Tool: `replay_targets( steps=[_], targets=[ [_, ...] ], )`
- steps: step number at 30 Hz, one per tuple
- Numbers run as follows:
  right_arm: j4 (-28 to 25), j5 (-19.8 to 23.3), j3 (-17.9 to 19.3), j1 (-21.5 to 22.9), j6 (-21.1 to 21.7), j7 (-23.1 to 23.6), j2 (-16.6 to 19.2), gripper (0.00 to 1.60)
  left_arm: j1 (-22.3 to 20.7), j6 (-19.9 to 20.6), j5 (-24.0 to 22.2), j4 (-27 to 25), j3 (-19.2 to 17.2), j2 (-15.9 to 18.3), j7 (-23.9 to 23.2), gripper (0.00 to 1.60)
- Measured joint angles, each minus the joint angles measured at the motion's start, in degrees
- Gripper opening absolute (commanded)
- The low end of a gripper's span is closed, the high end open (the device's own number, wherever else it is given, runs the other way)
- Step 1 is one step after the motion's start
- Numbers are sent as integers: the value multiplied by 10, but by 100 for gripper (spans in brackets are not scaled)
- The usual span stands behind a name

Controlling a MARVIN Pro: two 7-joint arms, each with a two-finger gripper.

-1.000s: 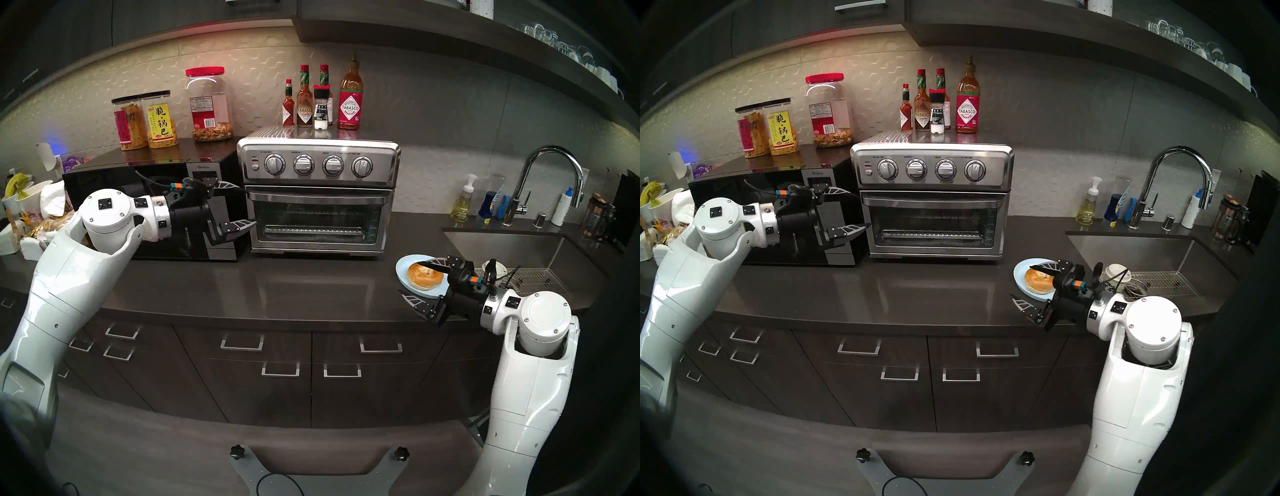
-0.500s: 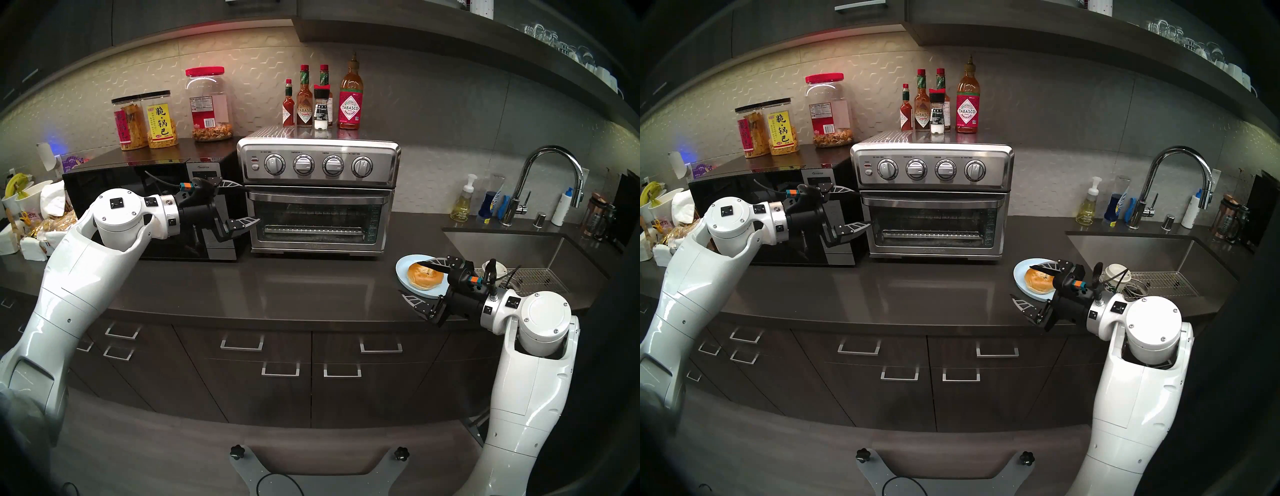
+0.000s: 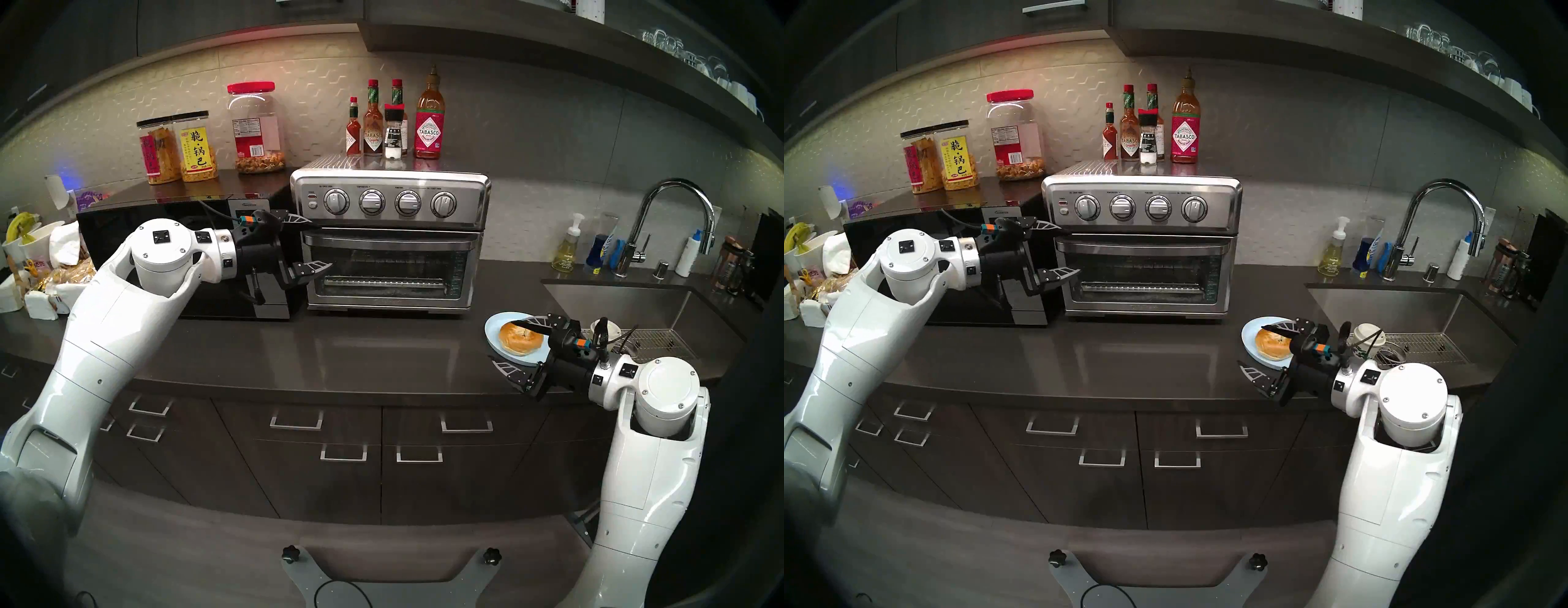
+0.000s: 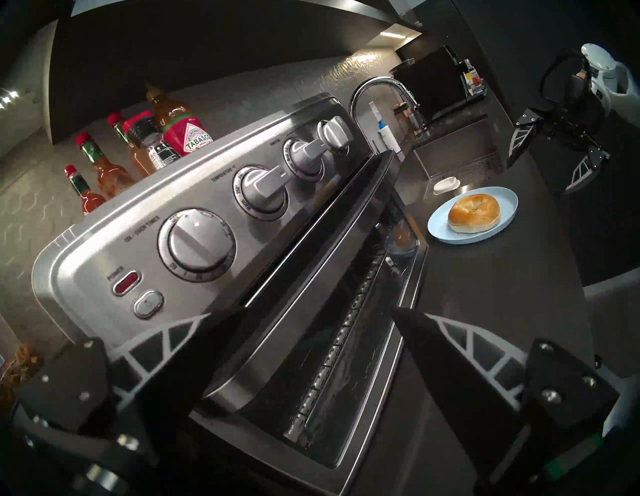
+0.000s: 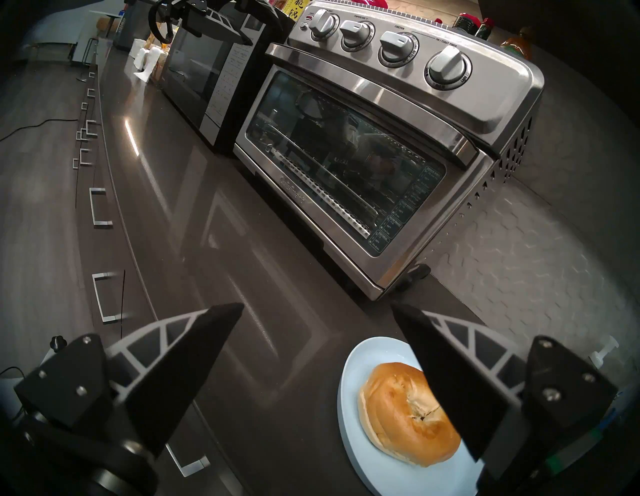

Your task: Open the oven and place the bagel inside on the rack

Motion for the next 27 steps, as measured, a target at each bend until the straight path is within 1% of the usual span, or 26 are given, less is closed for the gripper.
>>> replay_targets(
  steps=[12,27],
  targets=[
    [0,0,0,0,0,0,0,160,-31,13,21,25,20,-32,13,160],
    [0,0,0,0,0,0,0,160,-42,14,37,48,31,-57,20,160]
  ],
)
